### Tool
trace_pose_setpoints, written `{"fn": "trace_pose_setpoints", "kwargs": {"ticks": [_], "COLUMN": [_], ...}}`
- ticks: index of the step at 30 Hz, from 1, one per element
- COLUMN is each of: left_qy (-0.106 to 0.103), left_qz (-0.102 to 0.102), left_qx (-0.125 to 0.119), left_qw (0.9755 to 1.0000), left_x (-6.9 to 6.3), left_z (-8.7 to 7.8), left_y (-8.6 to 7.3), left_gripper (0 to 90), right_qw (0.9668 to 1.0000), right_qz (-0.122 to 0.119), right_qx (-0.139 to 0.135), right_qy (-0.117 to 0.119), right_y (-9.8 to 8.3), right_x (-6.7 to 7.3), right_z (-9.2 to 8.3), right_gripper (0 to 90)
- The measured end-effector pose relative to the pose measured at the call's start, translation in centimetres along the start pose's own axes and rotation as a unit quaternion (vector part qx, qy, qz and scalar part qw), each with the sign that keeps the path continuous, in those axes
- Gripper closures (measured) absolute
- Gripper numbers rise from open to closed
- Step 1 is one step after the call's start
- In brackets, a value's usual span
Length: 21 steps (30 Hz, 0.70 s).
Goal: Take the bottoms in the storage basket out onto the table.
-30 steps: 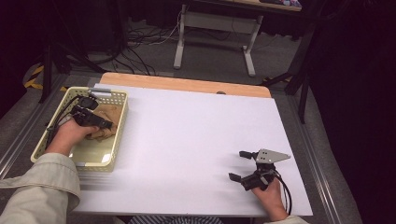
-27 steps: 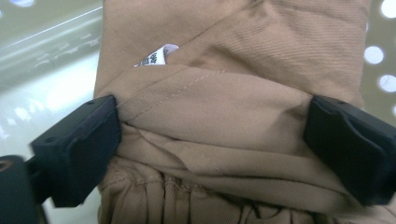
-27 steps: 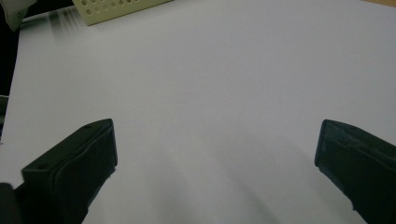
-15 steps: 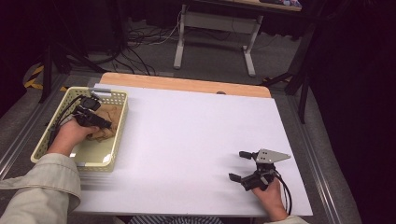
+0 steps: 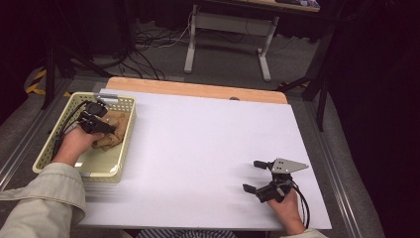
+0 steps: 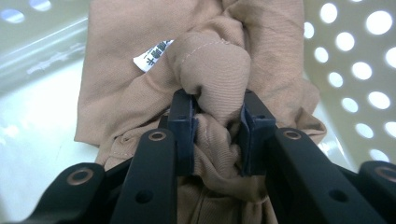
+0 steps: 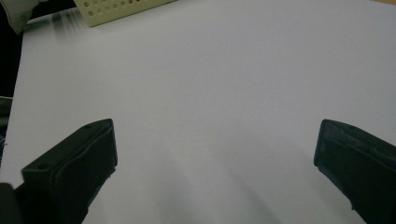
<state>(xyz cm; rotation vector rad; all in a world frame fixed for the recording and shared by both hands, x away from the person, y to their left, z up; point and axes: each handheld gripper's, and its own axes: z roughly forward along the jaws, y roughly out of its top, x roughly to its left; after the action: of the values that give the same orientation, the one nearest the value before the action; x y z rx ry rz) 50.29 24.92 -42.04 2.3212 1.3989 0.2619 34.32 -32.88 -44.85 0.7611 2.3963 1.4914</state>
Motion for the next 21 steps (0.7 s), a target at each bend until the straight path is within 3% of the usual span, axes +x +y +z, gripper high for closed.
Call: {"fn": "trace_pose_setpoints", "kwargs": {"ticks": [6, 9, 11, 15, 21], "left_qy": [0.003, -0.001, -0.001, -0.003, -0.004], "left_qz": [-0.005, -0.015, -0.017, -0.032, -0.038], "left_qx": [-0.030, -0.062, -0.068, -0.110, -0.162], "left_qw": [0.9995, 0.9980, 0.9975, 0.9934, 0.9861], "left_x": [0.0, 0.1, 0.2, 0.1, 0.1], "left_z": [-1.1, -2.1, -2.4, -3.7, -5.1], "left_y": [-0.2, -0.6, -0.7, -1.2, -1.9], "left_gripper": [72.7, 72.8, 72.9, 72.9, 72.9], "right_qw": [1.0000, 1.0000, 1.0000, 1.0000, 1.0000], "right_qz": [0.001, 0.000, 0.000, 0.000, 0.000], "right_qx": [-0.001, -0.001, -0.001, -0.001, -0.001], "right_qy": [0.000, 0.000, 0.000, 0.000, 0.000], "right_y": [0.0, 0.0, 0.0, 0.0, 0.0], "right_x": [0.0, 0.0, 0.0, 0.0, 0.0], "right_z": [0.0, 0.0, 0.0, 0.0, 0.0], "right_gripper": [0.0, 0.0, 0.0, 0.0, 0.0]}}
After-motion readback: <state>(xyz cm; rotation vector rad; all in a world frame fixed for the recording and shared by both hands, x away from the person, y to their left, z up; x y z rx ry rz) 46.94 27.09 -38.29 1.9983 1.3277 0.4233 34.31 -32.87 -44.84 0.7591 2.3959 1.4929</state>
